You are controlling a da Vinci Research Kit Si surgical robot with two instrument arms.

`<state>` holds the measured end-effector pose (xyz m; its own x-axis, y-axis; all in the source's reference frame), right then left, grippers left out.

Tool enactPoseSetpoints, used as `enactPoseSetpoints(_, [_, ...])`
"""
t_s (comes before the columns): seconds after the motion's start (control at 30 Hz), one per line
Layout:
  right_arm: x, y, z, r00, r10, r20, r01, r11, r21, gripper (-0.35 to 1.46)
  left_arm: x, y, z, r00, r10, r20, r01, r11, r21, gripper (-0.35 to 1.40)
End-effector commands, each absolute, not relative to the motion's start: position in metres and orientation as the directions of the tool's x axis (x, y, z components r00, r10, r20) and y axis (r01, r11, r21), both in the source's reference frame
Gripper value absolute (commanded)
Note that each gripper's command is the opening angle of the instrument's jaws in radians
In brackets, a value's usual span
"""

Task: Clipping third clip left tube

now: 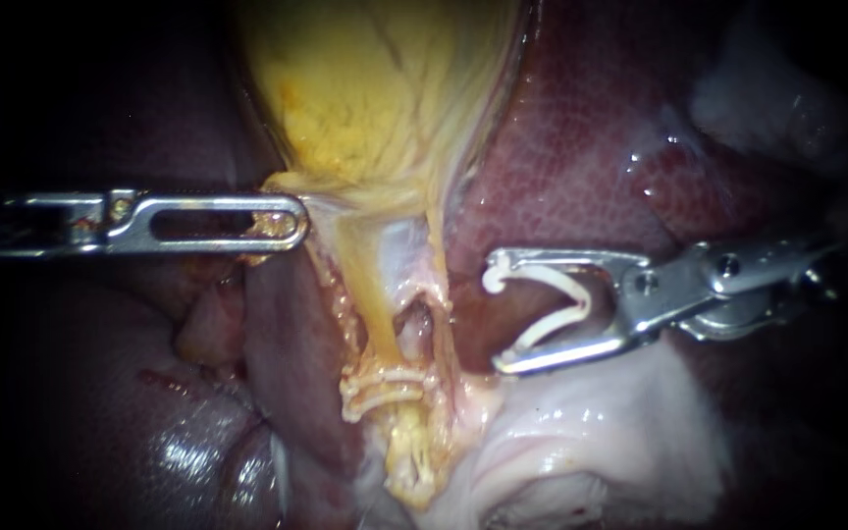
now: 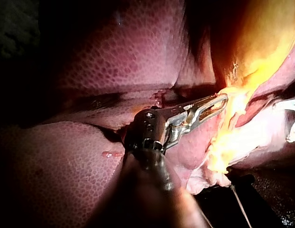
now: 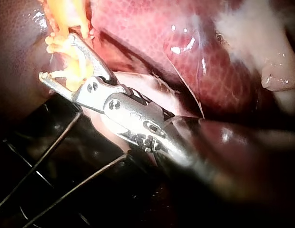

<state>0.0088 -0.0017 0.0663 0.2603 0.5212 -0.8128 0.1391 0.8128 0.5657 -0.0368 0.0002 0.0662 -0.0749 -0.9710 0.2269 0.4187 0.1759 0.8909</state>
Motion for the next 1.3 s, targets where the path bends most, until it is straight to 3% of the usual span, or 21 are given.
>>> enactPoseSetpoints(0.03, [0.0091, -0.0020, 0.0667, 0.265, 0.530, -0.805, 0.143, 0.804, 0.577, 0.59, -0.0368, 0.0002, 0.0660, -0.075, -0.971, 0.227, 0.419, 0.176, 0.891, -0.35])
enactPoseSetpoints(0.53, [0.0126, -0.0039, 0.0744, 0.292, 0.582, -0.759, 0.121, 0.765, 0.633, 0.59, -0.0365, -0.0005, 0.0652, -0.077, -0.971, 0.228, 0.422, 0.175, 0.889, -0.35])
enactPoseSetpoints(0.97, [0.0146, -0.0031, 0.0770, 0.293, 0.598, -0.746, 0.102, 0.756, 0.647, 0.59, -0.0366, -0.0009, 0.0650, -0.073, -0.971, 0.227, 0.418, 0.177, 0.891, -0.35])
enactPoseSetpoints(1.3, [0.0174, -0.0045, 0.0781, 0.290, 0.630, -0.721, 0.140, 0.717, 0.683, 0.59, -0.0366, -0.0009, 0.0650, -0.073, -0.971, 0.227, 0.418, 0.177, 0.891, -0.35])
